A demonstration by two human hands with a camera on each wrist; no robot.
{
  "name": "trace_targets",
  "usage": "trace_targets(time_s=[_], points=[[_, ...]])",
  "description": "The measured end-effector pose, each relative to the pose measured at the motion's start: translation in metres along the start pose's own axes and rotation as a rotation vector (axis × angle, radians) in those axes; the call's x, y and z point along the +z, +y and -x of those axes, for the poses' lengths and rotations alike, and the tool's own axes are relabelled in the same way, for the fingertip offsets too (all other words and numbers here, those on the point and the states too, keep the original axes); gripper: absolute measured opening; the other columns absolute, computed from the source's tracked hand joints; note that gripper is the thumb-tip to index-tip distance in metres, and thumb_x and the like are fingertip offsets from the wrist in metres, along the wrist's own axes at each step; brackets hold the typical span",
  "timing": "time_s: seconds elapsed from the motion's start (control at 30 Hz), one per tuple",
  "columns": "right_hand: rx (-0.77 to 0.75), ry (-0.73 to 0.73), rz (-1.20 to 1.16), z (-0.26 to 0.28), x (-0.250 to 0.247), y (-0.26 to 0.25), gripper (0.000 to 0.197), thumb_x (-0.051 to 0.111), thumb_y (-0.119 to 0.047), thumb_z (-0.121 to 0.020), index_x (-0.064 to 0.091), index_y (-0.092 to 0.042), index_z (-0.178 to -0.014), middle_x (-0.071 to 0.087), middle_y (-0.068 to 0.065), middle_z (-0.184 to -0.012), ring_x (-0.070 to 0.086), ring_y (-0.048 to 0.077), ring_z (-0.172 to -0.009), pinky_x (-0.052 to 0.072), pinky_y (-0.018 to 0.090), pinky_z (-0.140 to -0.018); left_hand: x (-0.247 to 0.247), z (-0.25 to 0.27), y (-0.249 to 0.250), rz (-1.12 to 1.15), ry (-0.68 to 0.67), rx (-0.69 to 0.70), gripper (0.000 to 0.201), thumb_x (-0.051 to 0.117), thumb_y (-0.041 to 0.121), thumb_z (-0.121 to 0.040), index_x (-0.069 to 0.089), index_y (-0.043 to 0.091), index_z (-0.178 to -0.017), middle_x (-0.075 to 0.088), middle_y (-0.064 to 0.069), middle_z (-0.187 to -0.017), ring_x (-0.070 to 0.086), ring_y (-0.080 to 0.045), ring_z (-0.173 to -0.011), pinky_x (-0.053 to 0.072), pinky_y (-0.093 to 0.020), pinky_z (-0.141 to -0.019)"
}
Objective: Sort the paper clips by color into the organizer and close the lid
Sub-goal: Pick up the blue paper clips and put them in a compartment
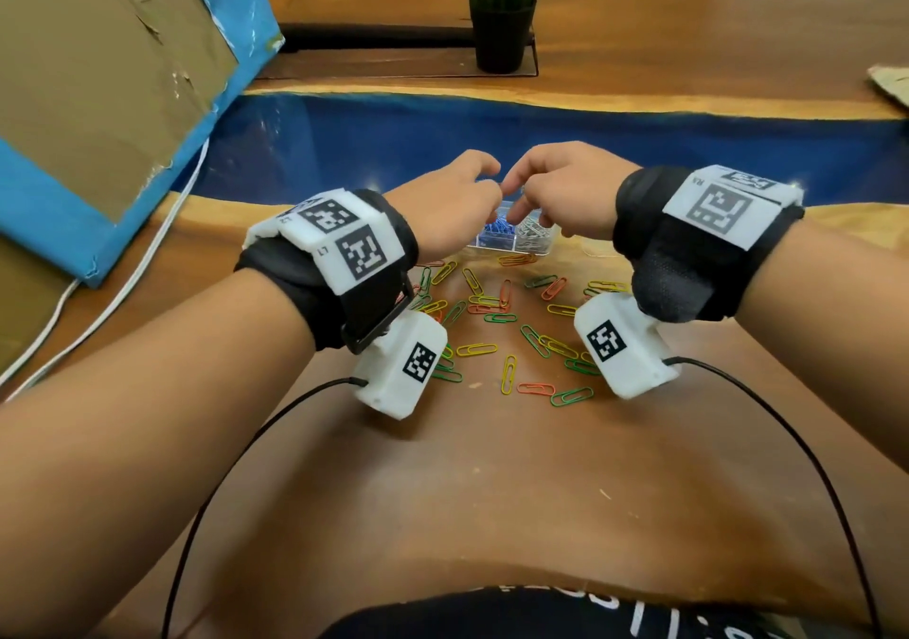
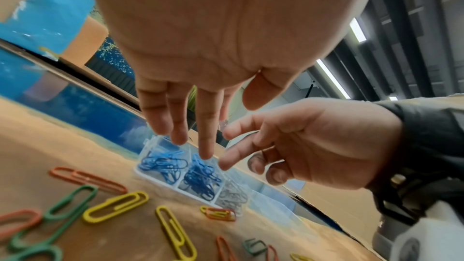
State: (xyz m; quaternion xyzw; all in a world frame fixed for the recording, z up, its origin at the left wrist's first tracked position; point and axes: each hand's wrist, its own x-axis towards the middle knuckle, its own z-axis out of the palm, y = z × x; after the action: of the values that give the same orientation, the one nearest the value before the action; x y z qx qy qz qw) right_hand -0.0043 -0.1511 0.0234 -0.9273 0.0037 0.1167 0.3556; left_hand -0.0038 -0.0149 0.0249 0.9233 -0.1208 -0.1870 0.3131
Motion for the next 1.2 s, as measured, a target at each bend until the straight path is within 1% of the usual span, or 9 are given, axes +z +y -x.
trace_targets(time_s=[0.2, 0.3, 0.37, 0.5, 0.6, 0.67, 0.87, 1.03, 1.2], points=[[-0.033, -0.021, 0.072, -0.007, 0.005, 0.006, 0.022, 0.051, -0.013, -0.088, 0.058, -0.027, -0.104, 0.048, -0.014, -0.075, 0.045, 0.005, -0.069, 0.032, 0.022, -0.054, 0.004, -0.004, -0.005, -0.008, -0.011, -0.006, 0.043, 0.035, 0.025, -0.095, 0.033, 0.030, -0.139, 0.051, 0.002, -0.113, 0.049, -0.017, -0.105, 0.038, -0.033, -0.082], [-0.073, 0.006, 0.087, -0.010, 0.005, 0.003, 0.024, 0.047, -0.013, -0.088, 0.058, -0.028, -0.104, 0.059, -0.007, -0.094, 0.049, 0.008, -0.073, 0.038, 0.025, -0.063, 0.001, -0.008, -0.008, 0.078, 0.042, 0.005, 0.041, 0.038, 0.024, -0.094, 0.038, 0.030, -0.134, 0.052, 0.011, -0.103, 0.049, -0.014, -0.106, 0.034, -0.030, -0.086], [-0.105, 0.000, 0.135, -0.010, 0.007, 0.000, 0.033, 0.041, -0.013, -0.089, 0.056, -0.028, -0.113, 0.061, -0.002, -0.118, 0.054, 0.016, -0.092, 0.041, 0.026, -0.078, 0.000, -0.010, -0.010, 0.092, 0.089, 0.008, 0.038, 0.039, 0.024, -0.093, 0.042, 0.031, -0.130, 0.051, 0.012, -0.107, 0.050, -0.015, -0.108, 0.035, -0.030, -0.088], [-0.115, -0.067, 0.282, -0.011, 0.011, 0.001, 0.043, 0.038, -0.014, -0.091, 0.049, -0.028, -0.131, 0.057, -0.001, -0.133, 0.051, 0.019, -0.119, 0.040, 0.029, -0.093, -0.006, -0.006, -0.020, 0.041, 0.113, -0.004, 0.039, 0.041, 0.023, -0.091, 0.045, 0.030, -0.129, 0.056, 0.008, -0.105, 0.055, -0.016, -0.100, 0.041, -0.028, -0.076], [-0.124, -0.011, 0.205, -0.011, 0.008, 0.002, 0.037, 0.042, -0.014, -0.090, 0.055, -0.028, -0.122, 0.058, -0.001, -0.129, 0.051, 0.015, -0.102, 0.038, 0.026, -0.084, -0.012, 0.001, -0.031, -0.074, 0.099, 0.029, 0.025, 0.047, 0.018, -0.088, 0.057, 0.028, -0.109, 0.063, 0.004, -0.097, 0.059, -0.019, -0.092, 0.046, -0.033, -0.081], [-0.144, 0.013, 0.162, -0.009, 0.006, 0.003, 0.032, 0.044, -0.013, -0.089, 0.060, -0.028, -0.112, 0.061, -0.002, -0.123, 0.050, 0.014, -0.095, 0.038, 0.026, -0.080, -0.015, 0.004, -0.040, -0.209, 0.078, 0.022, 0.019, 0.048, 0.016, -0.088, 0.060, 0.027, -0.100, 0.060, 0.009, -0.087, 0.055, -0.016, -0.086, 0.041, -0.028, -0.077], [-0.204, -0.042, 0.368, 0.011, 0.005, 0.001, 0.022, 0.051, -0.012, -0.087, 0.071, -0.023, -0.090, 0.057, -0.012, -0.070, 0.055, 0.011, -0.073, 0.042, 0.022, -0.068, -0.017, 0.002, -0.059, -0.534, 0.055, -0.009, 0.017, 0.051, 0.016, -0.088, 0.059, 0.026, -0.099, 0.056, 0.005, -0.095, 0.050, -0.015, -0.093, 0.041, -0.027, -0.079], [-0.176, -0.056, 0.604, 0.011, 0.013, -0.002, 0.026, 0.053, -0.018, -0.086, 0.075, -0.020, -0.100, 0.068, 0.000, -0.086, 0.064, 0.023, -0.089, 0.047, 0.024, -0.071, -0.016, -0.005, -0.056, -0.645, 0.016, -0.012, 0.018, 0.049, 0.024, -0.090, 0.056, 0.032, -0.104, 0.065, 0.005, -0.111, 0.059, -0.021, -0.099, 0.047, -0.032, -0.081], [-0.102, -0.151, 0.745, 0.009, 0.020, 0.004, 0.025, 0.053, -0.024, -0.090, 0.068, -0.019, -0.109, 0.065, 0.006, -0.098, 0.063, 0.028, -0.095, 0.046, 0.027, -0.072, -0.015, -0.012, -0.048, -0.756, -0.033, 0.013, 0.019, 0.053, 0.031, -0.089, 0.059, 0.032, -0.107, 0.068, 0.004, -0.104, 0.061, -0.021, -0.099, 0.050, -0.033, -0.084]])
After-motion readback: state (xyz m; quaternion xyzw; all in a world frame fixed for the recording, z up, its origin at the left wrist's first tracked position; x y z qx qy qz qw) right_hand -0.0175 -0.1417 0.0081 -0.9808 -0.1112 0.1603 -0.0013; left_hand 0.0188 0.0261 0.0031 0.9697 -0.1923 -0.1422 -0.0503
